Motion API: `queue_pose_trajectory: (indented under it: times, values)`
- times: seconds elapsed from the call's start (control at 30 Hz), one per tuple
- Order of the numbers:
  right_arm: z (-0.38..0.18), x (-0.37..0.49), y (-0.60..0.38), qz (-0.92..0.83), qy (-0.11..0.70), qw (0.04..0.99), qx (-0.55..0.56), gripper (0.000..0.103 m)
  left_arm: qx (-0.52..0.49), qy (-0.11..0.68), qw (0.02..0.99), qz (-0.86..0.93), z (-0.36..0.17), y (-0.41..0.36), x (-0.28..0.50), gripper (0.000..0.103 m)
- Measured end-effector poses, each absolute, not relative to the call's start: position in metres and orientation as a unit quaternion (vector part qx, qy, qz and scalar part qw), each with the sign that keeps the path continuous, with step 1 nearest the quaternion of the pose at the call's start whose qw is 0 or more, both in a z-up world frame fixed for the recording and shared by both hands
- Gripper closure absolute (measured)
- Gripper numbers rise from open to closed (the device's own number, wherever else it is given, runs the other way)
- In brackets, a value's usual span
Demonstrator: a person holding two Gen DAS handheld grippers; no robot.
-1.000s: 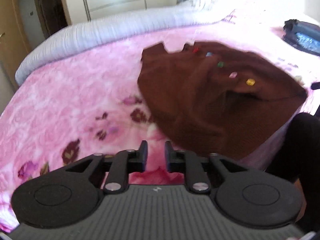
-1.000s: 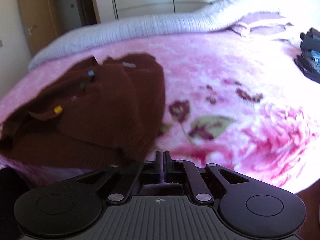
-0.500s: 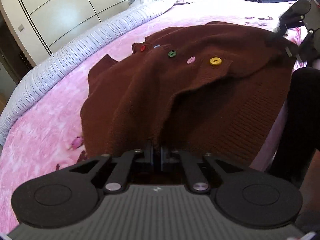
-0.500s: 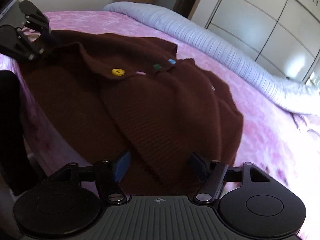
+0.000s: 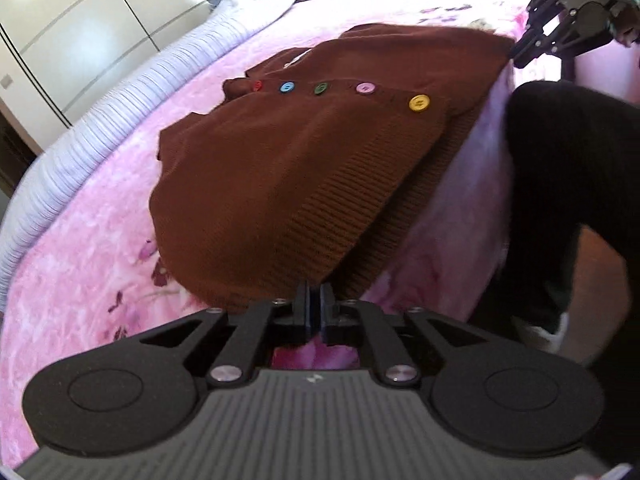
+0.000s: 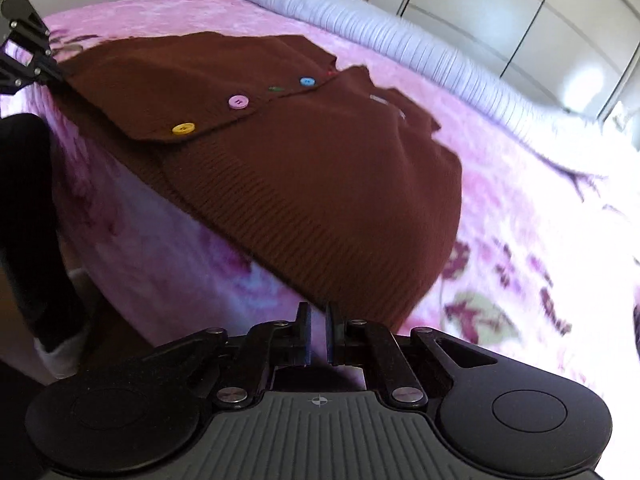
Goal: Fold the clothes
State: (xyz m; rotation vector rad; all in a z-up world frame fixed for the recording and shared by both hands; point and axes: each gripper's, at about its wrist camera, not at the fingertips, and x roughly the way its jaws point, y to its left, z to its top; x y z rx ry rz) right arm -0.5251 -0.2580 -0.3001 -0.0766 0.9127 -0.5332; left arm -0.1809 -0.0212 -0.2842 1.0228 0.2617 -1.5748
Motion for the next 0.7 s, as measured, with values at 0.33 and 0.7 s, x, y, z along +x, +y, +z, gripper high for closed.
queue_pose_trajectory:
  times: [0.33, 0.7]
  values:
    - [-0.244, -0.519, -0.311, -0.284, 0.308, 0.907, 0.027, 0.041, 0.299, 0.163, 0.65, -0.68, -0.221, -0.066, -0.098, 0.066]
    - [-0.243, -0.378, -0.536, -0.219, 0.3, 0.923, 0.097, 0.041, 0.265, 0.188, 0.665, -0.672, -0.223, -0.301, 0.007, 0.063]
